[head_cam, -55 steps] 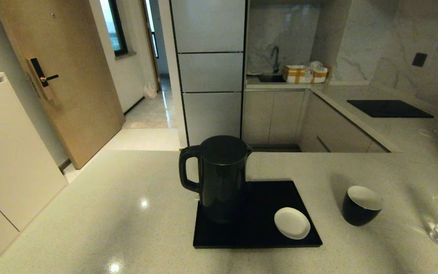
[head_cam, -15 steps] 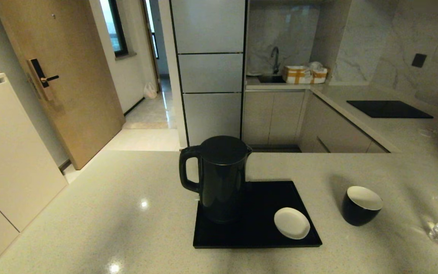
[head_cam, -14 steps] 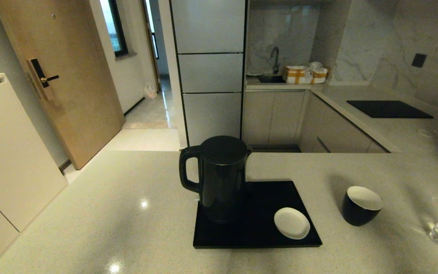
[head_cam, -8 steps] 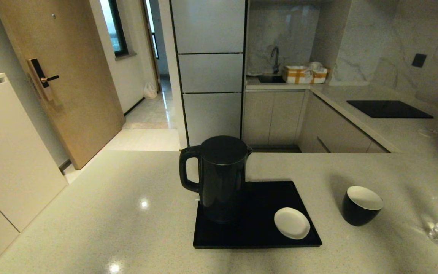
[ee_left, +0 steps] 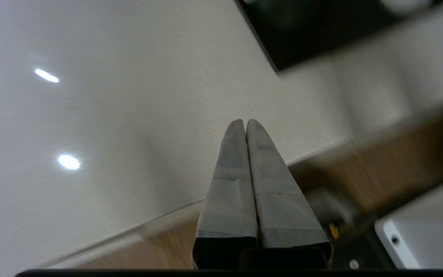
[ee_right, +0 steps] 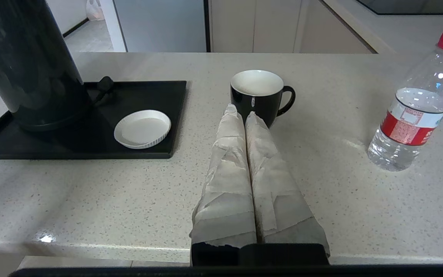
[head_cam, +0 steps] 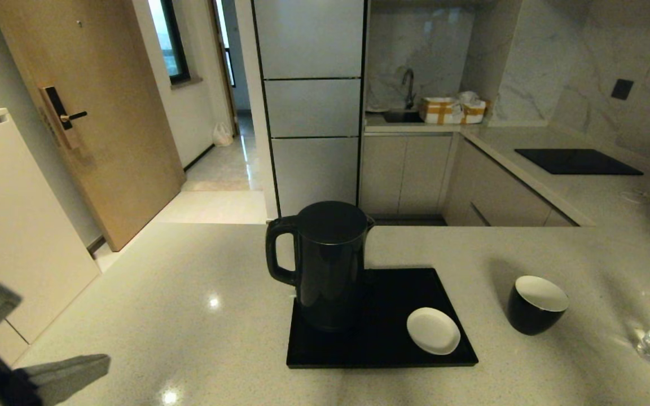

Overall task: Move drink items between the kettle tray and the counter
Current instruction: Pick up the kettle

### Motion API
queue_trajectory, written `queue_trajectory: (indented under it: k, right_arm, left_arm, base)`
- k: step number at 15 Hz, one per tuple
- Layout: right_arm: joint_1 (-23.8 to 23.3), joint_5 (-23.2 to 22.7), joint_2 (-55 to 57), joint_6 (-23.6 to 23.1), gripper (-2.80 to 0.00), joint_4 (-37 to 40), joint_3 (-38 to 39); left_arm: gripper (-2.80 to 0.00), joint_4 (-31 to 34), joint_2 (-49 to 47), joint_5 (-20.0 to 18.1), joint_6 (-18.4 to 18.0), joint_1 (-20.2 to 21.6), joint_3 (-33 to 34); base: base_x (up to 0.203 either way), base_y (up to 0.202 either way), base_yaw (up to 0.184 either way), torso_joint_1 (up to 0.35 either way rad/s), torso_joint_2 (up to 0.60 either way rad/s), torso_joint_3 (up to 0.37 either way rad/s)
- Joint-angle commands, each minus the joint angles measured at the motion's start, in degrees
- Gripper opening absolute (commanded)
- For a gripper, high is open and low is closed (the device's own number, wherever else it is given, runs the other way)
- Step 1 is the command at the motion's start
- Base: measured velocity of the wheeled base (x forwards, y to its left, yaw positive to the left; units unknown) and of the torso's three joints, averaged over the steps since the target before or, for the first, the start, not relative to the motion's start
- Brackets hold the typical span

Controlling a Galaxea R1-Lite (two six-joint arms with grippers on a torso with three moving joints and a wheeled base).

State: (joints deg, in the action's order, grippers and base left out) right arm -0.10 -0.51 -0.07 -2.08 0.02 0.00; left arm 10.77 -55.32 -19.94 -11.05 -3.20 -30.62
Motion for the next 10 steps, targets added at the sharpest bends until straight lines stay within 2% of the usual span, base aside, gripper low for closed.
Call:
queue_trajectory:
  k: [1,3,4,7,9,10]
  right_arm:
    - [0.01,-0.02,-0.01,-0.02,-2.80,-0.07,0.00]
    - [0.01,-0.02,0.05,-0.02,-2.80,-0.02,0.00]
    - [0.01,-0.02,-0.01,-0.02,-2.80,-0.02,0.00]
    - [0.01,-0.02,-0.01,-0.02,-2.80,-0.02,0.00]
    - [0.01,-0.02,-0.01,-0.02,-2.80,-0.02,0.00]
    - [0.01,-0.02,-0.01,-0.02,-2.80,-0.02,0.00]
  left_arm:
    - [-2.80,-9.50,-21.36,-0.89,-1.03,-3.25,1.56]
    - [-2.80,-20.90,-32.27,1.79,-0.85,-7.90,2.40]
    - [0.00,-28.59,-37.00,4.15,0.17,-10.88,2.61]
    - [0.00,-49.69,-48.70,14.24,3.52,-17.26,1.53]
    - [0.00,-58.82,-53.38,21.82,5.08,-21.33,0.43]
    - [0.00,-60.96,-54.29,24.73,5.69,-22.51,-0.55]
  base:
    - [0.000,0.000,0.000,0.000,0.00,0.000]
    - [0.000,0.000,0.000,0.000,0.00,0.000]
    - [0.000,0.000,0.000,0.000,0.00,0.000]
    - [0.000,0.000,0.000,0.000,0.00,0.000]
    - [0.000,0.000,0.000,0.000,0.00,0.000]
    - [0.000,0.000,0.000,0.000,0.00,0.000]
